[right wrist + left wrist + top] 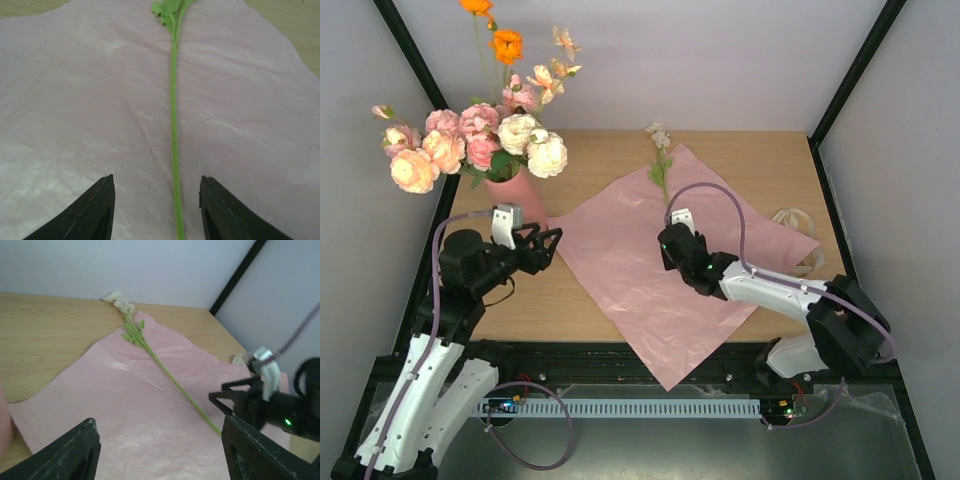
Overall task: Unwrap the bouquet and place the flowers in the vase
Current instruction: Pick up the fake flower from the wrapping paper.
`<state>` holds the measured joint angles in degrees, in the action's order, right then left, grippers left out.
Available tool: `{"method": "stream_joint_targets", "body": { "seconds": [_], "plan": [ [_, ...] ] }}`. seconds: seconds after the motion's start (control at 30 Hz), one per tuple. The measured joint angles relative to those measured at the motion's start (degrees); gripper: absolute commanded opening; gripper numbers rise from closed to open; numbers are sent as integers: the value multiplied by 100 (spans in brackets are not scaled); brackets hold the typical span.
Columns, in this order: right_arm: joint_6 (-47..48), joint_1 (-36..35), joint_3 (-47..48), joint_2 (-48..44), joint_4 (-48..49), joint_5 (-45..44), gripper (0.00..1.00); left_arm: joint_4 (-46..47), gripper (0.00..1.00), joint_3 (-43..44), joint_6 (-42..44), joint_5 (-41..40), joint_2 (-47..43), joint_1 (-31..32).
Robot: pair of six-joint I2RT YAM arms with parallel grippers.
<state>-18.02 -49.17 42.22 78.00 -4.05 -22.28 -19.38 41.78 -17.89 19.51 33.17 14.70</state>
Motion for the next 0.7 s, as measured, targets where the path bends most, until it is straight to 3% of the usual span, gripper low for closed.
{"method": "stream_joint_targets", "body": {
  "seconds": [0.4, 0.7],
  "plan": [
    [46, 1012, 831, 1580, 140, 872, 44, 389, 99, -723, 39, 627, -402, 0],
    [225, 1259, 1414, 2514, 24, 1113, 43, 417, 99, -815, 83, 654, -549, 0]
  ]
}}
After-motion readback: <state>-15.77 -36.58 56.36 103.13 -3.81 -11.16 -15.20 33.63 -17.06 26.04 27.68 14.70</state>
